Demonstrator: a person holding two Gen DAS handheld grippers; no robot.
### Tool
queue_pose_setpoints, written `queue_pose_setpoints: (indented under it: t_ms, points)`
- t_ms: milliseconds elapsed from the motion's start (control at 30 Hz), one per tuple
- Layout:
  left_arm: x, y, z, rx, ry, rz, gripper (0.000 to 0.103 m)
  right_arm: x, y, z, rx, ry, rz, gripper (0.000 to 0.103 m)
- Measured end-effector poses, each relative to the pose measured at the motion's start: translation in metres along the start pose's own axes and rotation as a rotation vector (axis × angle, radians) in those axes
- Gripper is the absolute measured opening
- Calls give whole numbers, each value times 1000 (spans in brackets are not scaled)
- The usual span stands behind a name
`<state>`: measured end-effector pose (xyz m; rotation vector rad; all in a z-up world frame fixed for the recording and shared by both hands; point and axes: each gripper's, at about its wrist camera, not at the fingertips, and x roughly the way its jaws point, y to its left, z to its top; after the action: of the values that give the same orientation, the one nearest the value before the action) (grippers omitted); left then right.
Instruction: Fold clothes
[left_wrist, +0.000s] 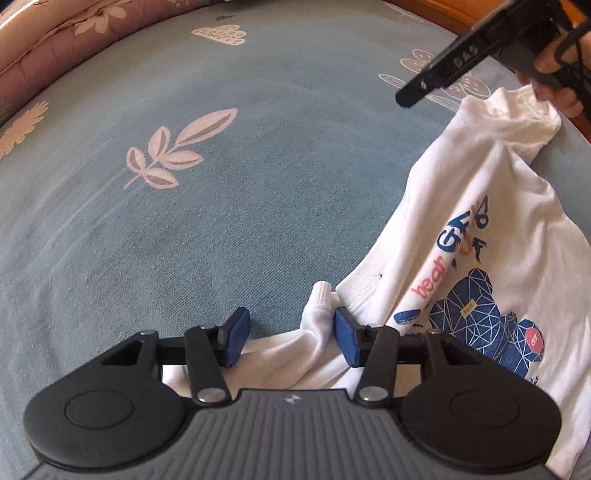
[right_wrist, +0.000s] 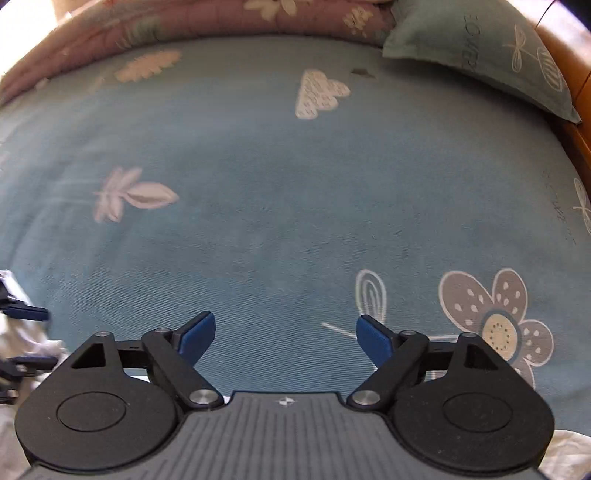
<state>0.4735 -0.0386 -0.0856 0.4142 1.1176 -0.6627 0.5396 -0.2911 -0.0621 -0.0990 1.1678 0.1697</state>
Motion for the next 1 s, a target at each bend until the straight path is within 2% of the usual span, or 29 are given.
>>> queue_pose_setpoints:
  t_ms: [133,333,400,533,600,667,767,867,933,1000]
  points:
    - [-5,0,-6,-62,-20,8,50,17,0,-21,-31,152,19,75]
    - [-30,-11,-36,-105,-31,-2,50,-25,10,-77,-108,149,38,76]
    - [-27,-16,-48,-110,1,1,50,-27,18,-96,-131,172,16,76]
    - [-29,-25,-56,-84,0,14,53,-29,28,-117,-177,156,-2,81]
    - [-27,-24,-54,-85,3,17,53,-33,31,-113,-203,162,-11,81]
    - [-27,-24,-53,-92,4,18,53,-45,30,-102,-195,125,14,80]
    - [-27,-29,-57,-84,-2,24,55,-67,23,-78,-138,30,95,80]
    - [-25,-32,-59,-82,-4,27,60,-64,15,-51,-24,-19,186,80]
    - [-25,-34,-58,-80,-3,34,62,-50,17,-38,-6,-27,159,72]
    - [-25,-35,-58,-82,-7,37,62,-36,23,-32,-2,-12,130,57]
